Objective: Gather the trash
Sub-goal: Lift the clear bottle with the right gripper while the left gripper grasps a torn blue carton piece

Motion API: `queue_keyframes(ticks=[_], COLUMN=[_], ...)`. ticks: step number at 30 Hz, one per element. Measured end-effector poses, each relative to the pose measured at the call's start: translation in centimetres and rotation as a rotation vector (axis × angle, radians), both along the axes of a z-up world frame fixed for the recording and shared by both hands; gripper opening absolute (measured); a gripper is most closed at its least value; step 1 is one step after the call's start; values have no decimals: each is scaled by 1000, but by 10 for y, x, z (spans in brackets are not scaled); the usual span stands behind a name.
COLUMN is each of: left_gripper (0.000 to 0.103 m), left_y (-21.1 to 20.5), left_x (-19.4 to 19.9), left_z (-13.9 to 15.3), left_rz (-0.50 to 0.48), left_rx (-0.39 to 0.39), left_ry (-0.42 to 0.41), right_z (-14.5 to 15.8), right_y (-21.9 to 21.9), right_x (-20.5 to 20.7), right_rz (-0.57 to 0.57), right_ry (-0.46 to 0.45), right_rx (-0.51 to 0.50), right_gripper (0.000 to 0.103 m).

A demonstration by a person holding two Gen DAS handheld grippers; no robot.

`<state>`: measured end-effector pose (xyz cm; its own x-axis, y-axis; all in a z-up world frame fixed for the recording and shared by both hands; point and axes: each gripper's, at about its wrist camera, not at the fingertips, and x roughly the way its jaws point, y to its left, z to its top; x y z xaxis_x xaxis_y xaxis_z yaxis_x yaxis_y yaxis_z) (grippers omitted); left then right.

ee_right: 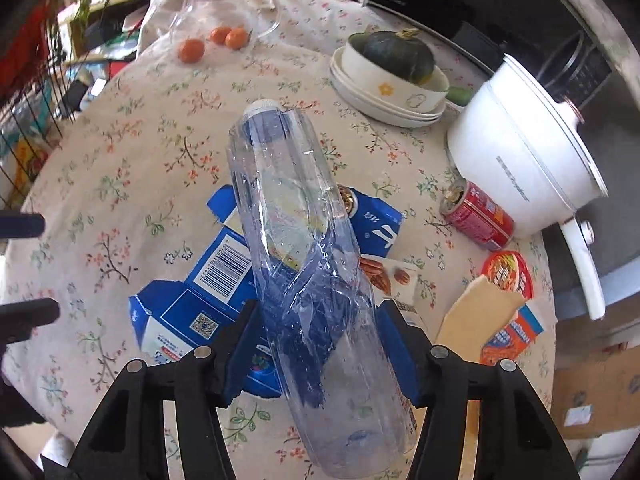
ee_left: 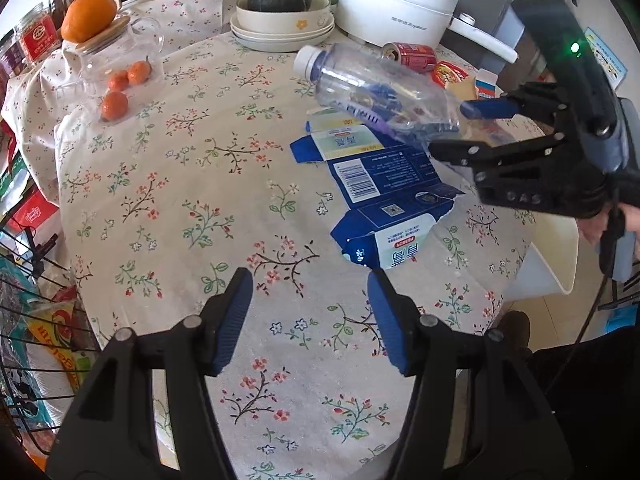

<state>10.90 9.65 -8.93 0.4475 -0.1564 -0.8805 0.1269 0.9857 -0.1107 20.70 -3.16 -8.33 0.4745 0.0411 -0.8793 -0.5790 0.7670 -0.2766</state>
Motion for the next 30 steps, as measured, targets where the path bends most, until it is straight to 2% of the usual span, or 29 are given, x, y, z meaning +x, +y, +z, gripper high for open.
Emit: queue_keyframes(ticks=[4,7,14,20,23,26,30], left_gripper=[61,61,61,61,61,61,43], left_y=[-21,-46,-98,-127,-135,-138,-136], left_x=[2,6,23,36,40,41,44], left_z=[-6,-13,-28,-44,-49,-47,-47], left_rz=[-69,-122,-221,-271,-278,-258,-239], left_rx=[19,39,120,237,309,315,344], left_ry=[-10,-14,-33,-40,-46,-47,-57], right_z=[32,42,34,35,38,40,42], right_y=[-38,-67,-126,-162,-175,-183,-189], right_x=[-10,-18,-30,-35,-37,-39,-40], right_rz=[-98,-174,-313,-365,-384,-395,-407], right_ry=[17,6,44,63,64,60,54], right_rx=[137,171,243,286,308,324,331], right_gripper=[60,60,60,60,60,60,60])
